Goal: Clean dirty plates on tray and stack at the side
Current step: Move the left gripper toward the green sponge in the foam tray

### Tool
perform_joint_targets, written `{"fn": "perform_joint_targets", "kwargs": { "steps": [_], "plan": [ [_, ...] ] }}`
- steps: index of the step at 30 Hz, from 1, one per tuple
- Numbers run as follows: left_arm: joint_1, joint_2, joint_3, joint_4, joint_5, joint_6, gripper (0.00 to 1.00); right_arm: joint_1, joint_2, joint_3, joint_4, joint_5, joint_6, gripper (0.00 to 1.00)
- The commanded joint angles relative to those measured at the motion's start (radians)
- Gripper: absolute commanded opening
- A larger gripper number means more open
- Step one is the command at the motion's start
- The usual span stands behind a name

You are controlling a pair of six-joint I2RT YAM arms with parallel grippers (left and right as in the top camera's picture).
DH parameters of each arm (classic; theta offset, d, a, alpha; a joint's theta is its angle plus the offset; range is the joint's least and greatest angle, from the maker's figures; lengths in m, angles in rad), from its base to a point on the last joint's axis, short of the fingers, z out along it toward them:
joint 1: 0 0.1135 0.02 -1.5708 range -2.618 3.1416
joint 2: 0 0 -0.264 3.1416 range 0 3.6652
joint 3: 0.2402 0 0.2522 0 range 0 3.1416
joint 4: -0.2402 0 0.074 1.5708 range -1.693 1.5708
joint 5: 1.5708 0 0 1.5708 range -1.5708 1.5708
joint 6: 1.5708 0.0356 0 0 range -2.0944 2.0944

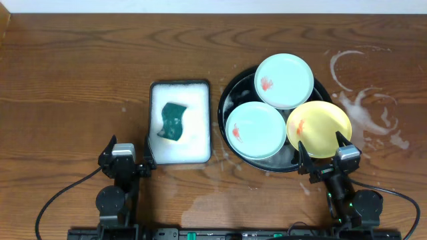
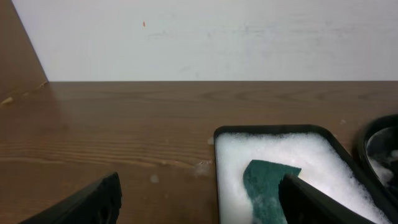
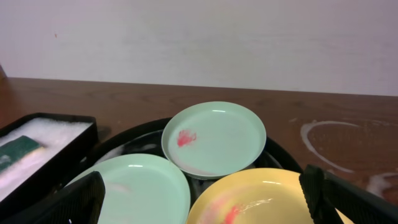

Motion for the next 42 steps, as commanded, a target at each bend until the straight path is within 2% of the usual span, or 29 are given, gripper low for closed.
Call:
{"fn": "perform_joint_targets", "kwargs": {
  "steps": [1, 35, 38, 41, 42],
  "plan": [
    [0.004, -0.006, -0.009, -0.048, -0.010, 0.016, 0.82, -0.007, -0.006, -0.001, -0.005, -0.004, 0.013, 0.99],
    [0.004, -0.006, -0.009, -0.031, -0.003, 0.012, 0.82, -0.007, -0.006, -0.001, -0.005, -0.004, 0.013, 0.99],
    [0.004, -0.006, -0.009, -0.006, 0.160, -0.093, 0.82, -0.007, -0.006, -0.001, -0.005, -0.004, 0.013, 0.99],
    [0.004, -0.006, -0.009, -0.007, 0.518, -0.288, 0.82, -0.007, -0.006, -0.001, -0.005, -0.004, 0.013, 0.99],
    [0.004, -0.006, -0.009, -0.007, 0.677, -0.356, 0.82, -0.007, -0.006, -0.001, -0.005, -0.004, 0.013, 0.99]
  ]
}}
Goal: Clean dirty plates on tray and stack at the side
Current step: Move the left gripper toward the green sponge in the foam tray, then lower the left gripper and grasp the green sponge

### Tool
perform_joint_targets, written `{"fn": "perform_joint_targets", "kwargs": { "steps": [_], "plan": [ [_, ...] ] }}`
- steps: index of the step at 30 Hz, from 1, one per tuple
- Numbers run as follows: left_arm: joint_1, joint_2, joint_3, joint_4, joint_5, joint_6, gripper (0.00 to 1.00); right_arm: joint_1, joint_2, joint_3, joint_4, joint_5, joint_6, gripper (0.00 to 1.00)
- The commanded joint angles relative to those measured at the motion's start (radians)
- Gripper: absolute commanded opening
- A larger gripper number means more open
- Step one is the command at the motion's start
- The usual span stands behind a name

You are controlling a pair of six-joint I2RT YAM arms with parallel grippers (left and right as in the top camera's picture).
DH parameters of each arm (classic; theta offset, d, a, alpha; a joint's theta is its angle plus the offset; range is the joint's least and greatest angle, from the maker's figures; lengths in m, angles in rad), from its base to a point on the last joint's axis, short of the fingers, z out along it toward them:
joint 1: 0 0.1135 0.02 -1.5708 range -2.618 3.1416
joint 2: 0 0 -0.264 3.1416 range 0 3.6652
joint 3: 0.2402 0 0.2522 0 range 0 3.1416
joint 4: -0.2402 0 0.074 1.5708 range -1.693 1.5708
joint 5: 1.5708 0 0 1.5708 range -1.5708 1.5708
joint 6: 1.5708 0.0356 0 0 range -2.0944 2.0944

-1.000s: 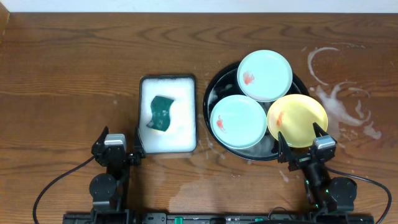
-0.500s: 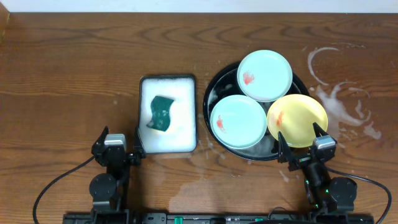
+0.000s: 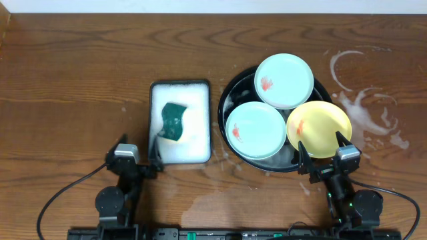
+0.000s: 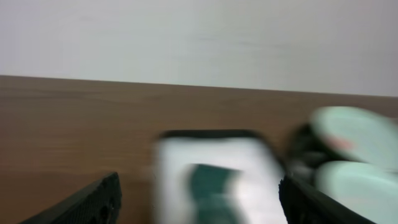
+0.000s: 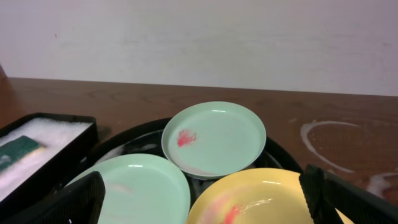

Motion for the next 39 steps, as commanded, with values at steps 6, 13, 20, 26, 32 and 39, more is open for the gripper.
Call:
{"fn": "perform_joint_targets", "kwargs": {
  "steps": [6, 13, 20, 26, 32, 39],
  "plan": [
    [0.002, -0.006, -0.009, 0.161, 0.661, -0.301, 0.82, -0.007, -0.006, -0.001, -0.005, -0.004, 0.013, 0.99],
    [0.006, -0.006, 0.051, 0.621, 0.709, -0.311, 0.82, -0.007, -0.006, -0.001, -0.005, -0.004, 0.013, 0.99],
    [0.068, 0.141, 0.334, 0.218, 0.587, -0.213, 0.82, -0.007, -0.006, -0.001, -0.005, -0.004, 0.013, 0.99],
    [0.102, 0.617, 0.760, -0.591, 0.658, 0.041, 0.82, -0.007, -0.006, -0.001, -0.005, -0.004, 0.013, 0.99],
    [0.103, 0.940, 0.875, -0.815, 0.697, 0.064, 0.82, -0.007, -0.006, -0.001, -0.005, -0.004, 0.013, 0.99],
    [0.058, 1.082, 0.920, -0.892, 0.290, -0.040, 0.82, -0.007, -0.006, -0.001, -0.005, -0.004, 0.013, 0.99]
  ]
}}
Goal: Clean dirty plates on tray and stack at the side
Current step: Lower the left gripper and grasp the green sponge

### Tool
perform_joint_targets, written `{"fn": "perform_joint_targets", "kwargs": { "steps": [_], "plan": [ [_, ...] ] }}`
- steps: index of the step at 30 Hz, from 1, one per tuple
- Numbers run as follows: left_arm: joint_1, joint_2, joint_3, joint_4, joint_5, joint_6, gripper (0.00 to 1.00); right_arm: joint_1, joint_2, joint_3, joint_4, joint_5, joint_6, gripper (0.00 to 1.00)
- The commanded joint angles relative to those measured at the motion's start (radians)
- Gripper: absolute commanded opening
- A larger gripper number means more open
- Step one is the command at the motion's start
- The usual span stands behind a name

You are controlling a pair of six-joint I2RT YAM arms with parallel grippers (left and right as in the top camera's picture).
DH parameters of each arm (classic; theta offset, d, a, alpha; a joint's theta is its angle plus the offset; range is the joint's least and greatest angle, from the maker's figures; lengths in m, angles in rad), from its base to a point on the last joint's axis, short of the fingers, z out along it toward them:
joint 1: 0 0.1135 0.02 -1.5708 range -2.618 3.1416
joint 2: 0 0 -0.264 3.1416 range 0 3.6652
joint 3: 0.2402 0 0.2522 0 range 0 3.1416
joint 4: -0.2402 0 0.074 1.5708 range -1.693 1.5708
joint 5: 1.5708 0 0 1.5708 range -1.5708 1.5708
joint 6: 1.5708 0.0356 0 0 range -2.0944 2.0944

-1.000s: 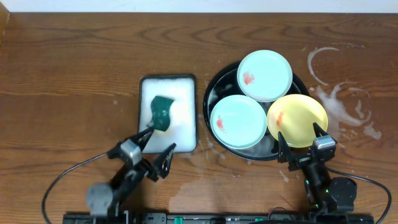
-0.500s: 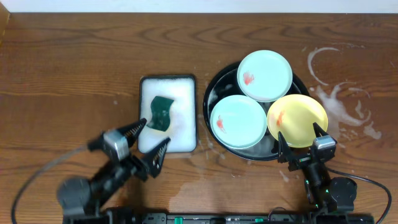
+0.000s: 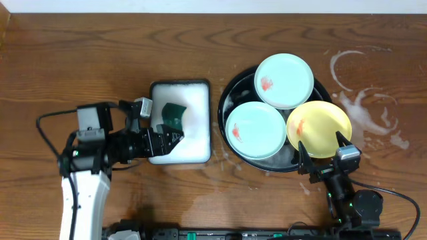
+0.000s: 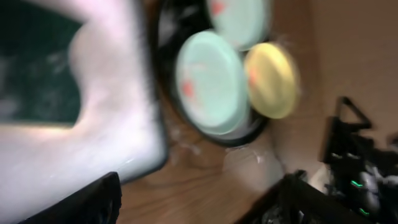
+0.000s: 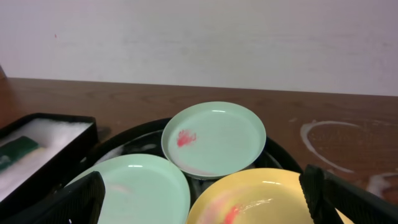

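Observation:
Three stained plates lie on a round black tray (image 3: 227, 93): a far mint plate (image 3: 284, 80), a near mint plate (image 3: 255, 130) and a yellow plate (image 3: 318, 129), each with a red smear. A dark green sponge (image 3: 175, 113) rests in foam in a black rectangular tray (image 3: 197, 137). My left gripper (image 3: 167, 139) hovers open over that tray's near end, just short of the sponge. The left wrist view is blurred, with the sponge (image 4: 31, 62) at upper left. My right gripper (image 3: 322, 152) sits open at the yellow plate's (image 5: 273, 196) near rim.
Dried white soap rings and smears (image 3: 363, 100) mark the wood right of the round tray. A faint wet patch (image 3: 200, 193) lies near the front edge. The left arm's cable (image 3: 50, 123) loops out to the left.
The left arm left its parked spot at the front edge. Its gripper now hangs over the foam tray's near end, its camera looking down. The right arm, plates and sponge have not moved.
At first both arms were parked at the front edge with grippers open. Then the left gripper had turned slightly right toward the foam tray, its view blurred. Now it is raised over the tray beside the sponge, while the right arm stays parked.

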Motion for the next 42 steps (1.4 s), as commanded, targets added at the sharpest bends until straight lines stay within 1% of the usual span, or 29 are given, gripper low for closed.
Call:
{"fn": "perform_joint_targets", "kwargs": {
  "steps": [1, 2, 5, 7, 8, 10, 12, 16, 20, 22, 25, 31, 36, 40, 42],
  "plan": [
    [-0.053, 0.021, 0.087, -0.090, -0.377, -0.072, 0.82, -0.007, -0.005, -0.001, -0.005, -0.005, 0.013, 0.99],
    [-0.079, 0.023, 0.113, -0.127, -0.459, -0.113, 0.82, -0.007, -0.005, -0.001, -0.005, -0.005, 0.013, 0.99],
    [-0.161, 0.026, 0.174, -0.169, -0.576, -0.206, 0.82, -0.007, -0.005, -0.001, -0.005, -0.005, 0.013, 0.99],
    [-0.216, 0.033, 0.216, -0.204, -0.714, -0.329, 0.82, -0.007, -0.005, -0.001, -0.005, -0.005, 0.013, 0.99],
    [-0.241, 0.035, 0.227, -0.205, -0.765, -0.365, 0.82, -0.007, -0.005, -0.001, -0.005, -0.005, 0.013, 0.99],
    [-0.278, 0.035, 0.230, -0.180, -0.839, -0.398, 0.82, -0.007, -0.005, -0.001, -0.005, -0.005, 0.013, 0.99],
    [-0.294, 0.036, 0.230, -0.140, -0.861, -0.397, 0.82, -0.007, -0.005, -0.001, -0.005, -0.005, 0.013, 0.99],
    [-0.295, 0.041, 0.230, -0.034, -0.860, -0.397, 0.82, -0.007, -0.005, -0.001, -0.005, -0.005, 0.013, 0.99],
    [-0.298, 0.060, 0.229, 0.041, -0.819, -0.396, 0.82, -0.007, -0.005, -0.001, -0.005, -0.005, 0.013, 0.99],
    [-0.299, 0.087, 0.229, 0.072, -0.811, -0.363, 0.82, -0.007, -0.005, -0.001, -0.005, -0.005, 0.013, 0.99],
    [-0.306, 0.150, 0.229, 0.102, -0.797, -0.290, 0.82, -0.007, -0.005, -0.001, -0.005, -0.005, 0.013, 0.99],
    [-0.317, 0.330, 0.229, 0.140, -0.797, -0.267, 0.81, -0.007, -0.005, -0.001, -0.005, -0.005, 0.013, 0.99],
    [-0.317, 0.462, 0.229, 0.183, -0.797, -0.149, 0.81, -0.007, -0.005, -0.001, -0.005, -0.005, 0.013, 0.99],
    [-0.317, 0.547, 0.229, 0.219, -0.795, -0.097, 0.81, -0.007, -0.005, -0.001, -0.005, -0.005, 0.013, 0.99],
    [-0.317, 0.583, 0.229, 0.242, -0.795, -0.090, 0.81, -0.007, -0.005, -0.001, -0.005, -0.005, 0.013, 0.99]
  ]
}}
